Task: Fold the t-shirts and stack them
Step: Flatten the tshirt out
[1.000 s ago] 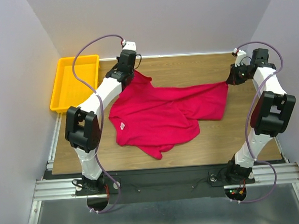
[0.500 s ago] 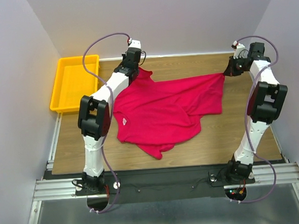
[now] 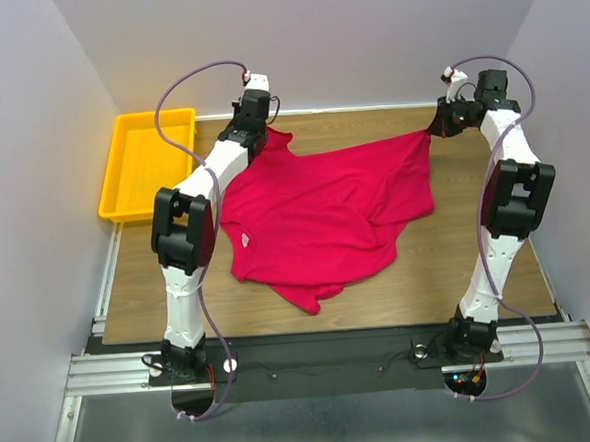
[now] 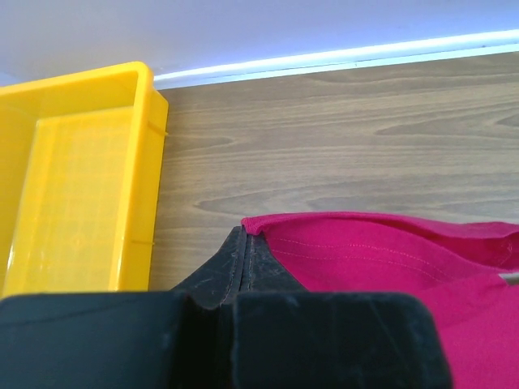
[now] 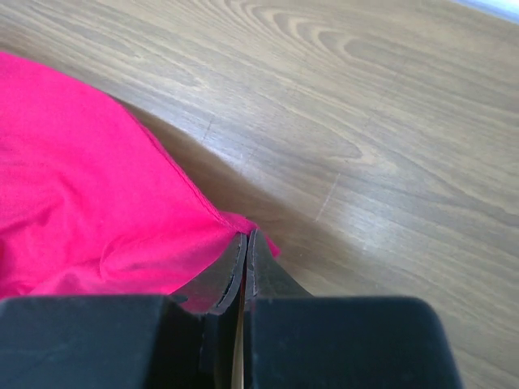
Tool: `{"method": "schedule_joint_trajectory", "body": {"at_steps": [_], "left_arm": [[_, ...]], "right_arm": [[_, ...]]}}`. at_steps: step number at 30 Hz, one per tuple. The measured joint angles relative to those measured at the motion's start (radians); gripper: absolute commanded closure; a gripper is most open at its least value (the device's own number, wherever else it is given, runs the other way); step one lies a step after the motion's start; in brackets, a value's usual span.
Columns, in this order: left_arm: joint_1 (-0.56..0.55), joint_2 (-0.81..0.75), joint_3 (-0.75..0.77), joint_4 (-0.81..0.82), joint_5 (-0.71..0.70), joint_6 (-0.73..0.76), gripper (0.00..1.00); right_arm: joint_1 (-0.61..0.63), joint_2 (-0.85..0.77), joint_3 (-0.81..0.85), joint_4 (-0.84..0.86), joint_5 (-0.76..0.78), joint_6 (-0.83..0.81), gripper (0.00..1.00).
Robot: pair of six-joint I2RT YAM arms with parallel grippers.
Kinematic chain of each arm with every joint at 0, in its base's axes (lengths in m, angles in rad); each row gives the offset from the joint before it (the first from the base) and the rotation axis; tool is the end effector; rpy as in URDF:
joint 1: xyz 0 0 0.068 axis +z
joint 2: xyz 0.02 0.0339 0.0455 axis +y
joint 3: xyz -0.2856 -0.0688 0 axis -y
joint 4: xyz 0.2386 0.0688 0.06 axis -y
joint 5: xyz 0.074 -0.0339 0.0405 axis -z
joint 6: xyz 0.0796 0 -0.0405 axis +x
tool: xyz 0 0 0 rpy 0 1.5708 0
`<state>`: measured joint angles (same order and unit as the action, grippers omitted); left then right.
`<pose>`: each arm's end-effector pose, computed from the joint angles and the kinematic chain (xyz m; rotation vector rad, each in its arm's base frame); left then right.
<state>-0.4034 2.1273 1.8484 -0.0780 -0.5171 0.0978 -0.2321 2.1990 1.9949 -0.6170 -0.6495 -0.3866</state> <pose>0.5222 -0.1801 0.2980 0.1302 1.8851 0.2894 0.5242 -0.0744 0.2544 -0.4623 2.1804 0.4439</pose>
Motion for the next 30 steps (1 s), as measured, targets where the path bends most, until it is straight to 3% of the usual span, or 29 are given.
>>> {"method": "schedule_joint_trajectory", "body": {"at_steps": [18,30], "left_arm": [[0.006,-0.42,-0.296,0.089,0.047,-0.049,1.0],[0.006,-0.739,-0.531,0.141,0.23,-0.086,1.0]], "right_arm": [[-0.003,-0.484,-0.258,0.0,-0.049,-0.041,1.0],[-0.003,-0.786,-0.502,-0.021,-0.05,-0.066,1.0]]}}
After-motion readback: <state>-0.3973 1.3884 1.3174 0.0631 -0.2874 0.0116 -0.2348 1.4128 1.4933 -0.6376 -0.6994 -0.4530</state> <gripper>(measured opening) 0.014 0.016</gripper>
